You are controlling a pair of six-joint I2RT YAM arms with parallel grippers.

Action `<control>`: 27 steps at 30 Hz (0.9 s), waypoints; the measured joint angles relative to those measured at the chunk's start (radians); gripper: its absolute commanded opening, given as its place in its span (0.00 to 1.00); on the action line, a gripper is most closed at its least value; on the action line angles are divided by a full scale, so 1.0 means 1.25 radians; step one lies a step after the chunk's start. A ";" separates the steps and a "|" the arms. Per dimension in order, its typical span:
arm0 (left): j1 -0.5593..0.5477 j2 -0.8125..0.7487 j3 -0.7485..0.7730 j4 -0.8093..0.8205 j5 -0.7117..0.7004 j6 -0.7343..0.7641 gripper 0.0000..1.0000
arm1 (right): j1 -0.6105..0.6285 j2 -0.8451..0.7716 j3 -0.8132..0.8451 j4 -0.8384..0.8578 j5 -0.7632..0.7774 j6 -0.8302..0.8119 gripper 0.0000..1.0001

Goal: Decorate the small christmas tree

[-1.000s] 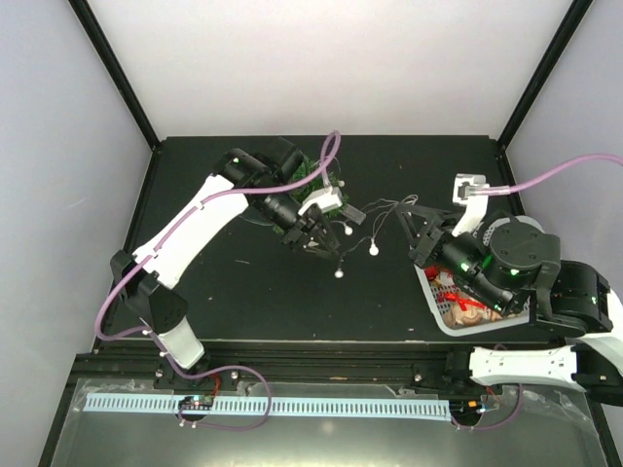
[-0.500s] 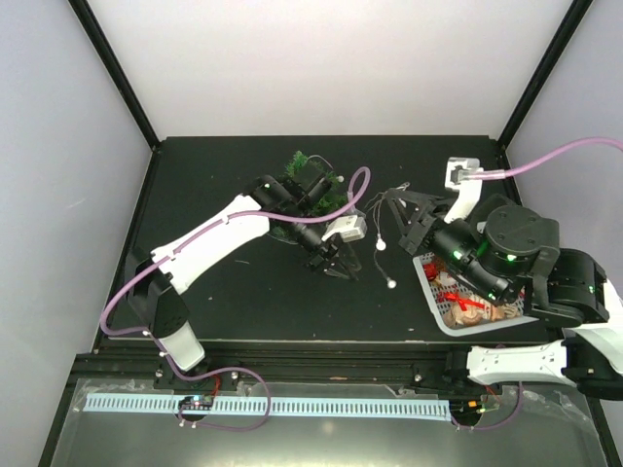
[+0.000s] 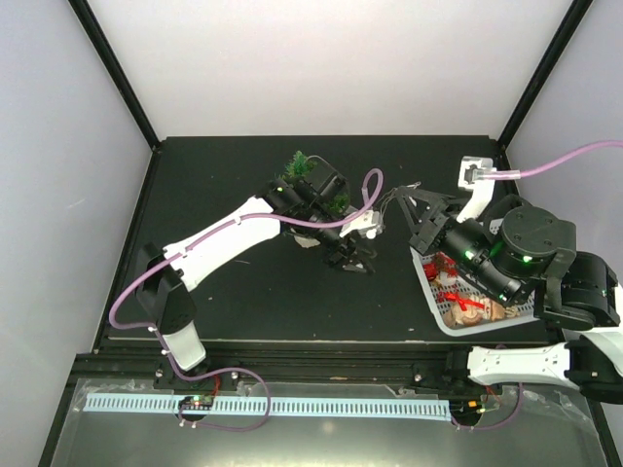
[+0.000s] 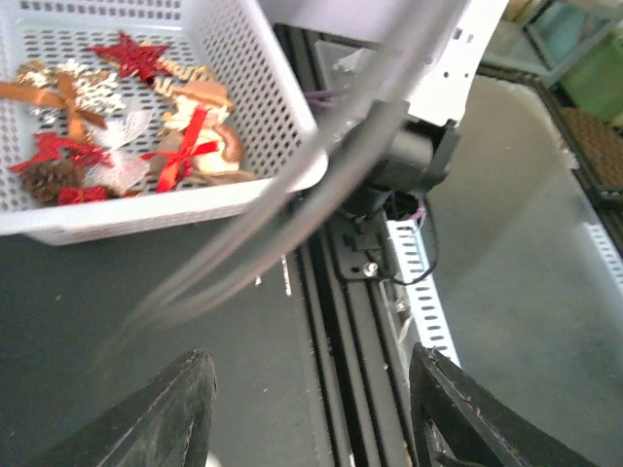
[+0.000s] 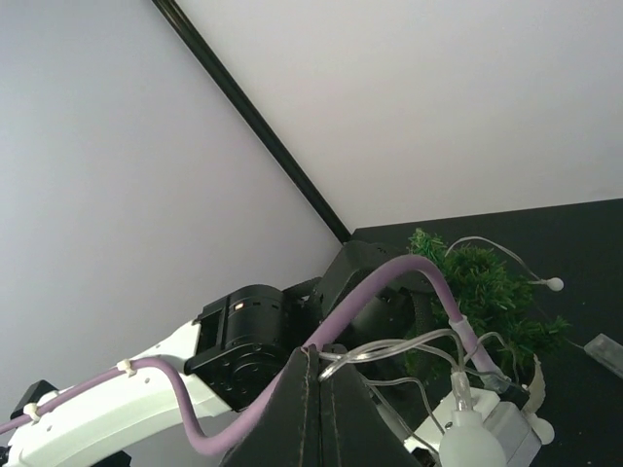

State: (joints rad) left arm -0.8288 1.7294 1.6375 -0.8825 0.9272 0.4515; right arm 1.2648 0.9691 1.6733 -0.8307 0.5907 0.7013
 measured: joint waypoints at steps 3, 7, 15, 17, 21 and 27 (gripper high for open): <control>0.000 0.000 -0.001 -0.001 -0.042 0.006 0.53 | -0.002 -0.002 0.000 0.002 -0.001 0.000 0.01; 0.000 -0.013 -0.031 0.011 -0.086 0.015 0.52 | -0.004 -0.001 -0.007 0.009 -0.009 0.000 0.01; 0.000 -0.022 -0.052 0.027 -0.149 0.012 0.55 | -0.004 -0.005 -0.017 0.018 -0.020 0.001 0.01; 0.000 -0.022 -0.052 0.034 -0.145 0.007 0.56 | -0.004 -0.007 -0.017 0.018 -0.021 0.003 0.01; 0.000 -0.022 -0.052 0.061 -0.126 -0.016 0.49 | -0.004 -0.007 -0.018 0.018 -0.026 0.007 0.01; 0.000 -0.022 -0.051 0.093 -0.066 -0.051 0.02 | -0.004 -0.007 -0.025 0.023 -0.035 0.012 0.01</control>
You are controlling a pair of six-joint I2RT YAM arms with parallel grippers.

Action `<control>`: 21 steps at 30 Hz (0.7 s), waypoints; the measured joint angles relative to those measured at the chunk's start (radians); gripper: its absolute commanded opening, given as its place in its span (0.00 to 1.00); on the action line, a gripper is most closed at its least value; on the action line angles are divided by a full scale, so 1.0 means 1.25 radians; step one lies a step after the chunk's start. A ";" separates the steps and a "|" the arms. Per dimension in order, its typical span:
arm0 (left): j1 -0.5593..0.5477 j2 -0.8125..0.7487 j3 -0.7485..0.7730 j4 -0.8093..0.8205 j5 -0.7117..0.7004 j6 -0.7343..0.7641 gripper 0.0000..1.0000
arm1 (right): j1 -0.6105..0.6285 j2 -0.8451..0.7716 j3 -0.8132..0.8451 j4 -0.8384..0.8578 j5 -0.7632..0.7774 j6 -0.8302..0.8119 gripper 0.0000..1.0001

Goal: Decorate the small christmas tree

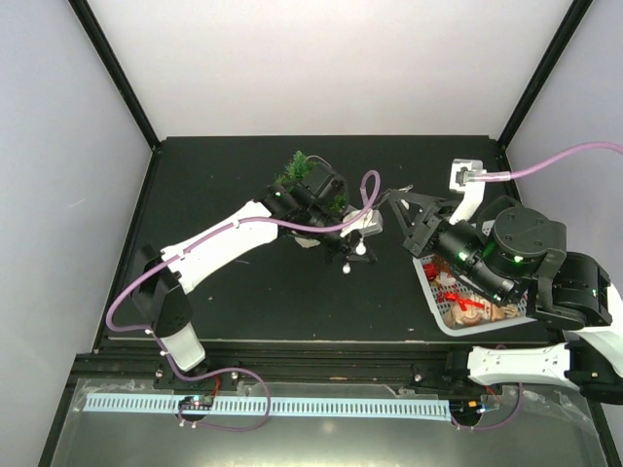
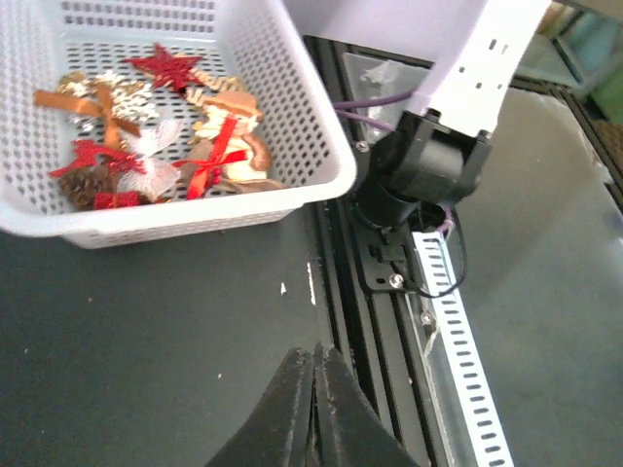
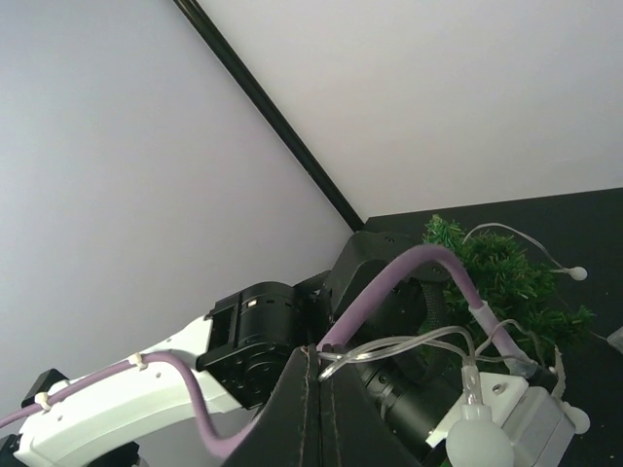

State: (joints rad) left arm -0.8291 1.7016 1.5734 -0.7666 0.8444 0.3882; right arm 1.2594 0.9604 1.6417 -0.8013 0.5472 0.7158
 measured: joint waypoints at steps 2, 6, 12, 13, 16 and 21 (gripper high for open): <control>0.000 0.000 0.004 -0.007 0.025 0.010 0.02 | 0.000 0.000 -0.002 0.002 0.000 0.000 0.01; 0.000 -0.003 0.020 -0.068 0.052 0.055 0.02 | -0.001 -0.007 -0.014 0.007 0.009 0.000 0.01; 0.000 -0.045 0.018 -0.219 0.061 0.159 0.02 | -0.004 -0.046 -0.069 0.009 0.045 0.007 0.01; 0.000 -0.054 0.013 -0.235 0.061 0.170 0.03 | -0.004 -0.052 -0.077 0.009 0.048 0.008 0.01; 0.000 -0.082 -0.013 -0.277 0.067 0.194 0.07 | -0.004 -0.066 -0.095 0.008 0.052 0.013 0.01; 0.000 -0.090 -0.038 -0.314 0.103 0.206 0.14 | -0.005 -0.063 -0.100 0.014 0.054 0.016 0.01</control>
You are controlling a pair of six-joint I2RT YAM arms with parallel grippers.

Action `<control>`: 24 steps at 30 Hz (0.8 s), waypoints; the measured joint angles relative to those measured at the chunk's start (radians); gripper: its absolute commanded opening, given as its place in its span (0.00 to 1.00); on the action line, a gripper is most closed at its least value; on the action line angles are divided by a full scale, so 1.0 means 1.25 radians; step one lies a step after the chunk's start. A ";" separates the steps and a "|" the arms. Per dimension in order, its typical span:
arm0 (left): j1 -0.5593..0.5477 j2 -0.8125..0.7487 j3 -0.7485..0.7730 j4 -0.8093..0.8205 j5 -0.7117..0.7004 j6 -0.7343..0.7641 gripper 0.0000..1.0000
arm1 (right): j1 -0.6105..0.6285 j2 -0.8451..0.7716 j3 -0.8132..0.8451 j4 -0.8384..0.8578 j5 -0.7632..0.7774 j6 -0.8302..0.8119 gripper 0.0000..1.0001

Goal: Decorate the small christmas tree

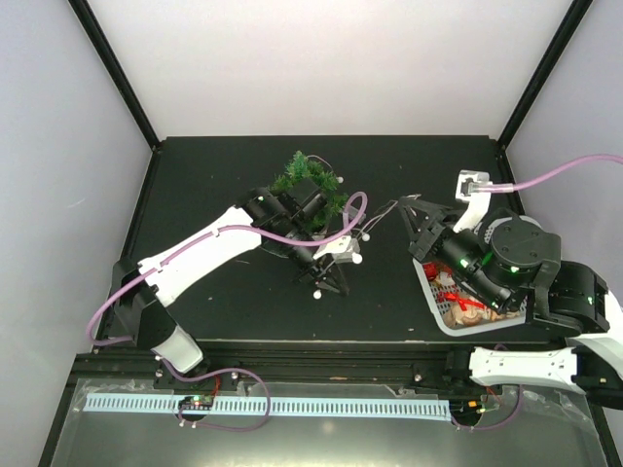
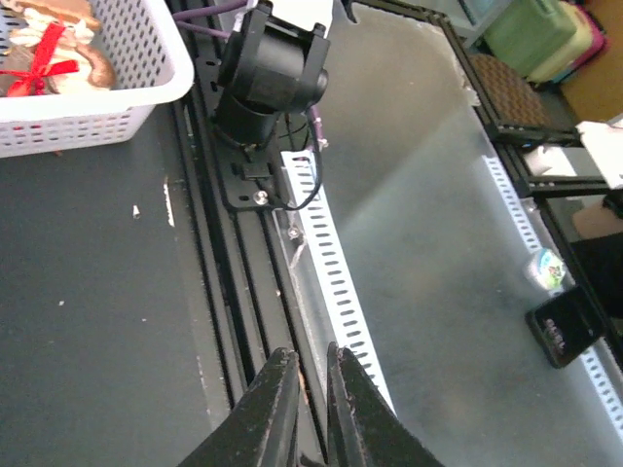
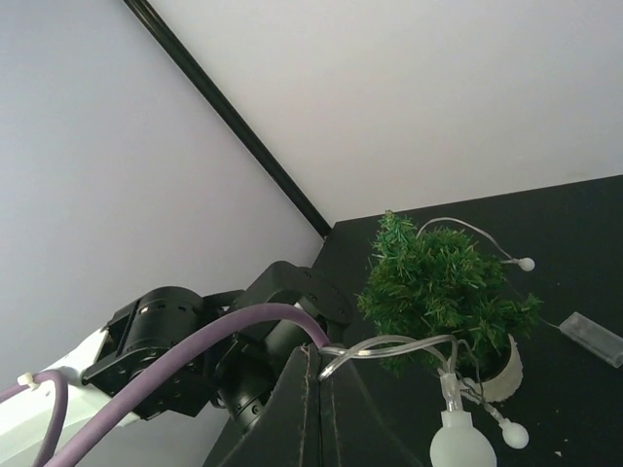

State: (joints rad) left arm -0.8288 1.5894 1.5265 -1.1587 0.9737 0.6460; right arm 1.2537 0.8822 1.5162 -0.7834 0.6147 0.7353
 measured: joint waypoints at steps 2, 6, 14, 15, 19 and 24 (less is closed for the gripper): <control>-0.001 0.000 -0.004 -0.005 0.013 -0.002 0.17 | 0.000 0.003 0.000 0.004 0.000 0.000 0.01; -0.003 0.001 -0.004 0.000 0.015 -0.023 0.18 | -0.004 0.005 0.000 0.016 -0.003 -0.001 0.01; -0.009 0.078 0.016 0.051 -0.085 -0.127 0.20 | -0.004 -0.005 -0.004 0.039 -0.034 -0.010 0.01; -0.009 0.088 0.018 0.061 -0.099 -0.141 0.21 | -0.004 -0.007 -0.008 0.042 -0.039 -0.012 0.01; -0.009 0.117 0.041 0.093 -0.149 -0.185 0.27 | -0.004 -0.019 -0.028 0.054 -0.060 -0.013 0.01; -0.009 0.155 0.127 0.110 -0.181 -0.219 0.44 | -0.004 -0.035 -0.046 0.070 -0.081 -0.012 0.01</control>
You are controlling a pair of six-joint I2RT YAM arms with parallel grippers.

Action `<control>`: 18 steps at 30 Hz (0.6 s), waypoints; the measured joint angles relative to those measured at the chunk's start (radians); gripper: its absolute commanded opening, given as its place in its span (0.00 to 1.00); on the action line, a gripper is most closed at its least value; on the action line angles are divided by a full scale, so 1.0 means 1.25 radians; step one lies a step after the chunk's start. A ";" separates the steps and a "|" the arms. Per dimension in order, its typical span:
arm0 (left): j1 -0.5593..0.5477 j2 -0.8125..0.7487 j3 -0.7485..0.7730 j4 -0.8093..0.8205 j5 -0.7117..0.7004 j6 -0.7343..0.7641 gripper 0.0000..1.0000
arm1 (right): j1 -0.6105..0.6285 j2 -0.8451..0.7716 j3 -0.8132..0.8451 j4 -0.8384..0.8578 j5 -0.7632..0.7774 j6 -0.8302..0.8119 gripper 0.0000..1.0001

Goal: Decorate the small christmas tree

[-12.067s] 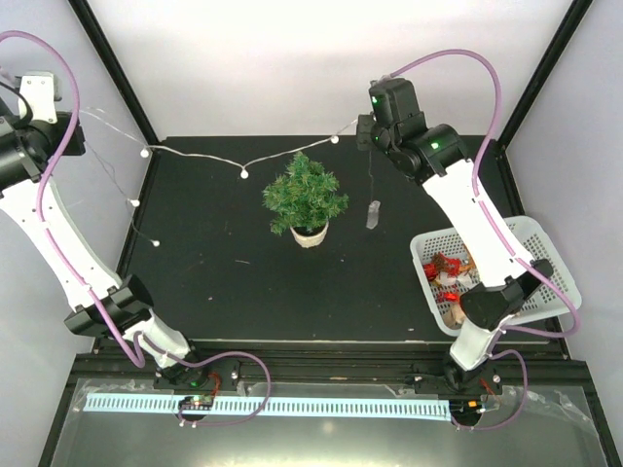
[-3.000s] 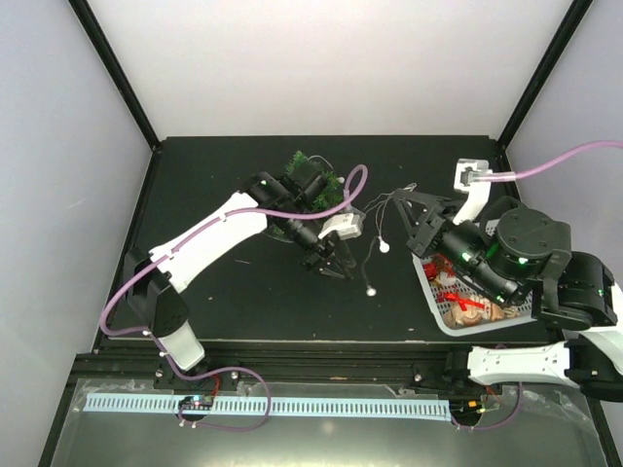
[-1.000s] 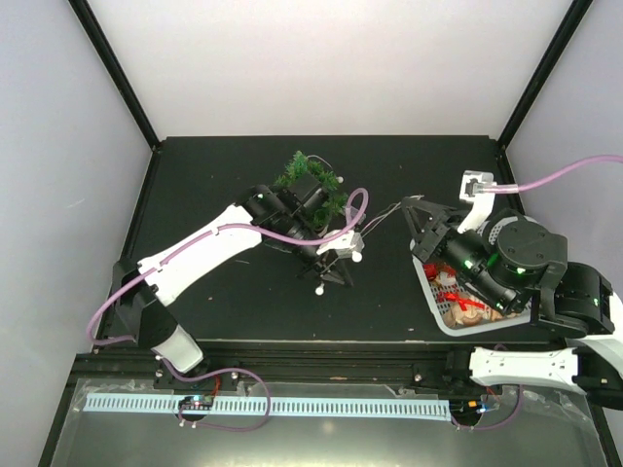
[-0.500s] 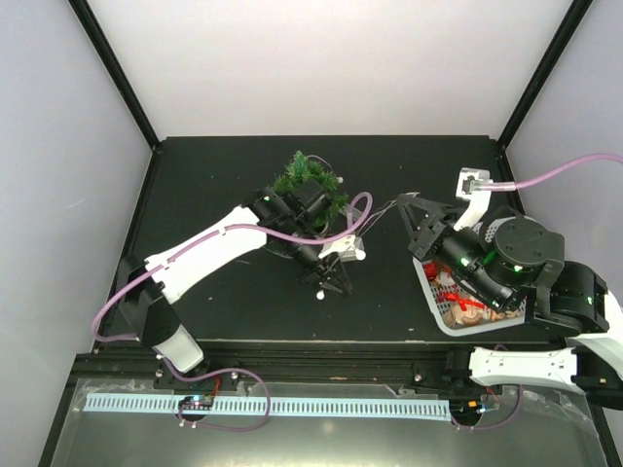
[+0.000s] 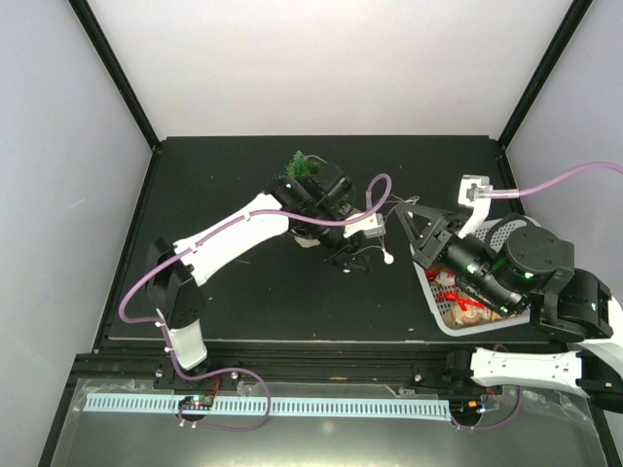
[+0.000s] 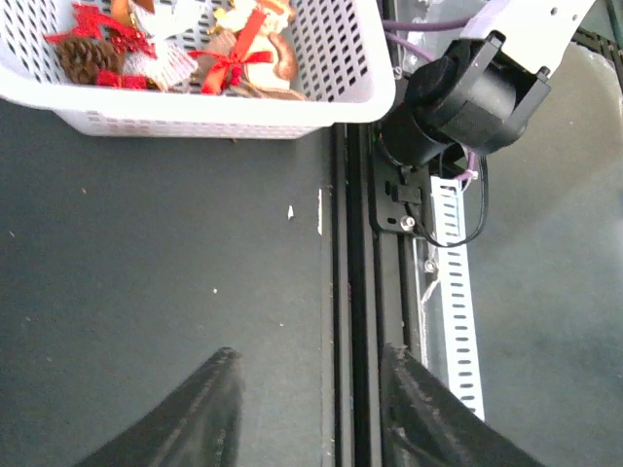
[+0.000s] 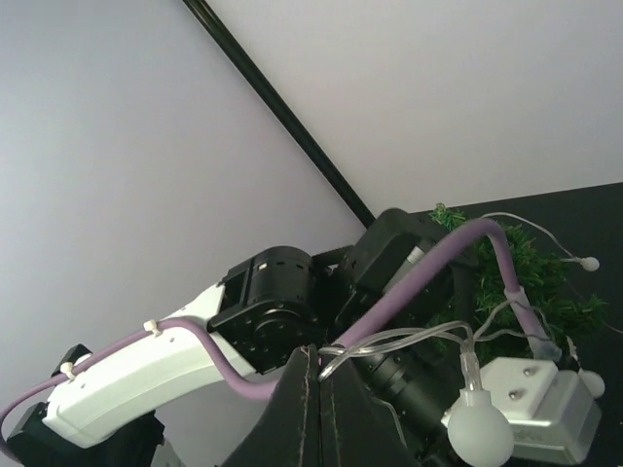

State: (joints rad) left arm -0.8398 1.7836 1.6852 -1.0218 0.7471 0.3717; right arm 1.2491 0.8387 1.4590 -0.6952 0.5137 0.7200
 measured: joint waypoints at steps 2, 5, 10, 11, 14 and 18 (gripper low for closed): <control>0.000 0.008 0.025 0.005 -0.004 -0.008 0.50 | 0.000 -0.012 -0.011 0.004 -0.004 0.001 0.01; 0.000 0.010 0.040 0.008 -0.007 -0.013 0.59 | -0.001 -0.028 -0.021 0.005 -0.009 0.006 0.01; 0.000 0.010 0.053 0.009 -0.005 -0.016 0.71 | -0.001 -0.049 -0.036 0.007 -0.013 0.016 0.01; 0.000 0.010 0.054 0.010 -0.003 -0.017 0.71 | -0.001 -0.052 -0.038 0.006 -0.013 0.016 0.01; 0.000 0.010 0.053 0.010 0.002 -0.016 0.84 | -0.001 -0.054 -0.041 0.009 -0.013 0.016 0.01; 0.000 0.010 0.053 0.010 0.005 -0.011 0.85 | -0.001 -0.057 -0.043 0.014 -0.013 0.016 0.01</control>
State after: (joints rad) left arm -0.8398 1.7958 1.7519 -1.0088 0.7536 0.3584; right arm 1.2484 0.7673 1.4052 -0.6781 0.4976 0.7399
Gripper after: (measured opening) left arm 0.849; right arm 0.010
